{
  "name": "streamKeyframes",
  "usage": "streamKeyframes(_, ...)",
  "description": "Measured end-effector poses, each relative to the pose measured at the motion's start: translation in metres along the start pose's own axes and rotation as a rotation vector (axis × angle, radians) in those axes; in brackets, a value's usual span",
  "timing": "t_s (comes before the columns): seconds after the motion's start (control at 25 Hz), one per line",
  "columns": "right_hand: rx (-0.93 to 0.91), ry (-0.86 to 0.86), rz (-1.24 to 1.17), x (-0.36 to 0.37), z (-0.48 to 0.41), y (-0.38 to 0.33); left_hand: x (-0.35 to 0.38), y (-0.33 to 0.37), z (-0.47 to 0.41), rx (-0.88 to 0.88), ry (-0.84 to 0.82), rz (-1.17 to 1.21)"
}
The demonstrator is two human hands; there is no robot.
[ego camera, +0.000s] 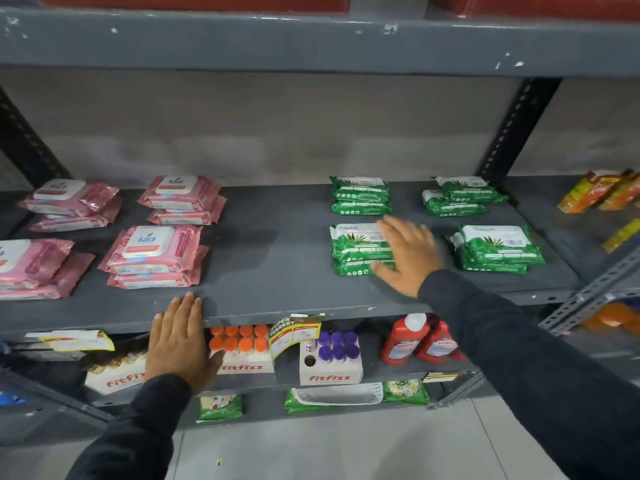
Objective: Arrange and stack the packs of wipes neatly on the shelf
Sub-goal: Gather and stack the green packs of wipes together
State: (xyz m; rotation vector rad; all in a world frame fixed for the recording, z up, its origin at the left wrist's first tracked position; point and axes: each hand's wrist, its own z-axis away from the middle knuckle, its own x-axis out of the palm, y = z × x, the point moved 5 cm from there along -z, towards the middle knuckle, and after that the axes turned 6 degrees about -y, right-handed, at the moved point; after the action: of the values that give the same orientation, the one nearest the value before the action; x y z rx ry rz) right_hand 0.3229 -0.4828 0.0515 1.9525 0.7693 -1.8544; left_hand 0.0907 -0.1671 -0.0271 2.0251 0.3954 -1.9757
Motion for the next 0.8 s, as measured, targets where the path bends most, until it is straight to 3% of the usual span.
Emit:
streamKeyframes(0.08,0.119,0.092,-0.025,-0.023,0.018,0.050,-0.001,0.000,0.000,-0.002,-0.003,0.004)
streamKeyframes(0.16,0.202,0.068,-0.023,-0.044,0.037,0.106,-0.001,0.001,0.000,-0.013,-0.011,-0.005)
streamKeyframes(0.36,0.364,-0.362,0.184,-0.055,0.057,0.201,0.004,0.005,-0.001,-0.020,-0.009,-0.026)
streamKeyframes(0.48,0.380,-0.458,0.160,-0.056,0.049,0.214,0.007,0.004,-0.003,-0.048,-0.047,-0.049)
streamKeyframes(0.64,0.313,-0.358,0.019,-0.063,0.036,0.211,0.009,0.006,-0.004,-0.068,-0.080,-0.083)
streamKeyframes(0.8,0.287,-0.385,-0.021,-0.058,0.031,0.205,0.008,0.008,-0.003,-0.077,-0.071,-0.066)
